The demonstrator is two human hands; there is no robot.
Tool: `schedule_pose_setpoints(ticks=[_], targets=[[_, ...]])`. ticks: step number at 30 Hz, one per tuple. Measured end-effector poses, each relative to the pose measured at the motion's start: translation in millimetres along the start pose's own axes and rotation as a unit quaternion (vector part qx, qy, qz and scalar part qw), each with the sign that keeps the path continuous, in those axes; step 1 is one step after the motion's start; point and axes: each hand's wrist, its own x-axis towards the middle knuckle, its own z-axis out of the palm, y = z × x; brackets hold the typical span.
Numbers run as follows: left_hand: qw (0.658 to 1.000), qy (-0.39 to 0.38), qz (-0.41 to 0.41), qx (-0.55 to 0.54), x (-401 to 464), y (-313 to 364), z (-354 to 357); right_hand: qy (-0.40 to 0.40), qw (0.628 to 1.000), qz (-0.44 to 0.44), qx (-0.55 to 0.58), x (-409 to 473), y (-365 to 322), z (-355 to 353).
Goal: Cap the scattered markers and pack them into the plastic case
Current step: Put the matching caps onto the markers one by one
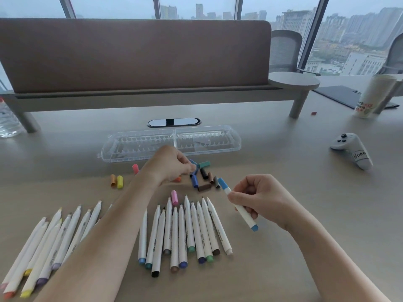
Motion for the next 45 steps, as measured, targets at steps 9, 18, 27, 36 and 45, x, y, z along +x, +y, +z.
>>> schedule_pose_setpoints(ticks=[9, 18, 27, 36, 45], targets=[[0.991, 0.022, 0.003, 0.135, 2, 0, 9, -0.028, 0.988, 0.034, -0.15, -1, 4, 0], [0.989, 0.03, -0.006, 0.146, 5, -2, 2, -0.001, 0.975, -0.04, -0.217, 1, 8, 0], [0.982, 0.086, 0.003, 0.17, 8, -14, -6, -0.073, 0.951, -0.124, -0.273, -8, 0, 16], [0.978, 0.091, 0.043, 0.184, 13, -16, -2, -0.043, 0.937, -0.136, -0.318, -6, 1, 17], [0.953, 0.04, 0.096, 0.284, 15, -18, 10, -0.029, 0.939, -0.131, -0.317, -1, 5, 18]])
